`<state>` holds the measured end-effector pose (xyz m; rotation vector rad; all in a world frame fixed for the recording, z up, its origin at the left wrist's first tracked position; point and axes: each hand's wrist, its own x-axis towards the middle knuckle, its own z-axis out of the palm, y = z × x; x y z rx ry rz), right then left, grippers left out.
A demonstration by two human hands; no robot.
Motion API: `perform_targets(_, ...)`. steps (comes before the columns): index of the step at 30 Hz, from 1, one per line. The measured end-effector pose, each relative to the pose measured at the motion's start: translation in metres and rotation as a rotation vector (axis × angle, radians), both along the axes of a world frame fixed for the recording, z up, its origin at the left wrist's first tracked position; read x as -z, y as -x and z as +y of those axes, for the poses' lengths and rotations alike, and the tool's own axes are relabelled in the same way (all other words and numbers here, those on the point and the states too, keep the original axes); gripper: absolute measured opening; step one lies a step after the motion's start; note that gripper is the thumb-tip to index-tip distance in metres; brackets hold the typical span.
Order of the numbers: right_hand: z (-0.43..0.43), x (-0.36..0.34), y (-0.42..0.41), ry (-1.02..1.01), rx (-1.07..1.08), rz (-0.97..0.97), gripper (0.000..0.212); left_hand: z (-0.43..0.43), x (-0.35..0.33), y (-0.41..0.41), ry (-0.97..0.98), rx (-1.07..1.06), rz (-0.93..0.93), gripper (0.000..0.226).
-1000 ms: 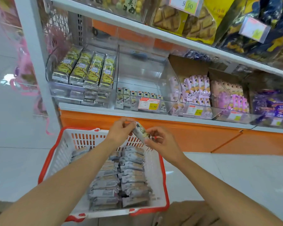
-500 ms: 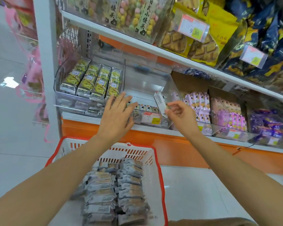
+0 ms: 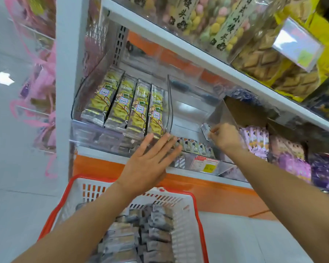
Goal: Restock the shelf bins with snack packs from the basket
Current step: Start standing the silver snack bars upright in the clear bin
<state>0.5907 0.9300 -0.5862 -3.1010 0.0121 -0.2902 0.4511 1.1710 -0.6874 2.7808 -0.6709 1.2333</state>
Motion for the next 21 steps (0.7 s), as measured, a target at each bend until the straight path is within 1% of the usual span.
perform_targets(3, 0.001, 0.014, -0.013, 0.089, 0.041, 0.040, 0.016, 0.000, 0.006, -0.006, -0.005, 0.008, -0.046, 0.065)
perform_targets(6, 0.002, 0.021, -0.022, 0.163, 0.027, 0.075, 0.017, 0.000, 0.009, -0.008, -0.016, 0.015, -0.065, 0.065)
perform_targets(9, -0.001, 0.024, -0.028, 0.172, 0.010, 0.096, 0.016, -0.003, 0.009, -0.010, 0.008, 0.021, -0.074, 0.064)
perform_targets(12, -0.001, 0.025, -0.031, 0.194, 0.025, 0.132, 0.013, -0.005, 0.010, -0.012, -0.007, 0.014, -0.074, 0.066)
perform_targets(15, 0.000, 0.026, -0.032, 0.245, 0.043, 0.182, 0.017, -0.005, 0.010, -0.012, -0.016, -0.003, -0.061, 0.071)
perform_targets(18, 0.000, 0.026, -0.036, 0.255, 0.053, 0.219, 0.008, -0.004, 0.010, -0.010, -0.027, -0.011, -0.045, 0.074)
perform_targets(21, -0.002, 0.025, -0.035, 0.281, 0.051, 0.252, 0.014, -0.004, 0.007, -0.008, -0.037, -0.017, -0.022, 0.074)
